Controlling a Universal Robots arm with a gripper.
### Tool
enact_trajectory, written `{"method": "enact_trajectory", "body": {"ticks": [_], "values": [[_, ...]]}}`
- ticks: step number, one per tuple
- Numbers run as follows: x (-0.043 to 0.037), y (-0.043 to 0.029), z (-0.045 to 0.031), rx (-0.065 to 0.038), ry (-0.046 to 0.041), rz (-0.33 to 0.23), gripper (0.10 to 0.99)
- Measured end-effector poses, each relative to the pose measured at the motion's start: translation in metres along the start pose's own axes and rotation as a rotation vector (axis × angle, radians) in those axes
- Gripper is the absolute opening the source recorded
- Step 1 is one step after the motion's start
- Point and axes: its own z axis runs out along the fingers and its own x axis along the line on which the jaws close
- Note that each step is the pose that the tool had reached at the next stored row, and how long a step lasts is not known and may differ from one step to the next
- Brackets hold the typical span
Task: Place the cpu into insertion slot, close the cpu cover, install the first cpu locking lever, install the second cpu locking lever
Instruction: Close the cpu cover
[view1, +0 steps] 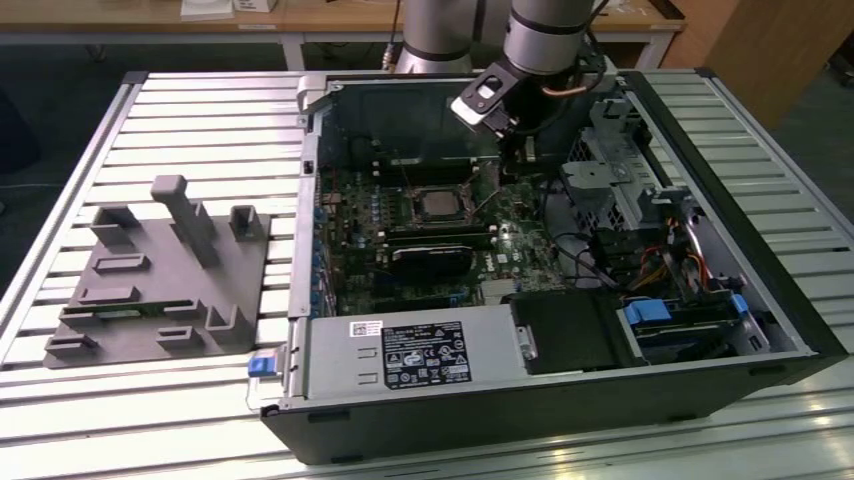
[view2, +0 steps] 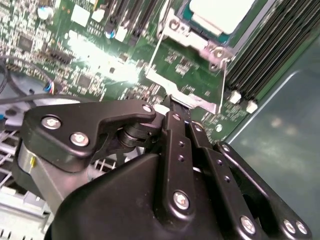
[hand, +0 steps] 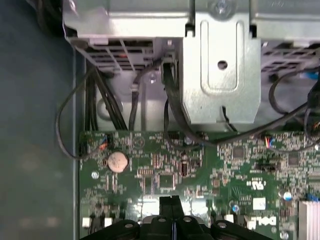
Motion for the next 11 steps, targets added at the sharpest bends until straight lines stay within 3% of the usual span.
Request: {"method": "enact_trajectory", "body": {"ticks": [11], "values": [[0.0000, 0.0006, 0.0010, 0.114, -0.0022, -0.001, 0.106]]}}
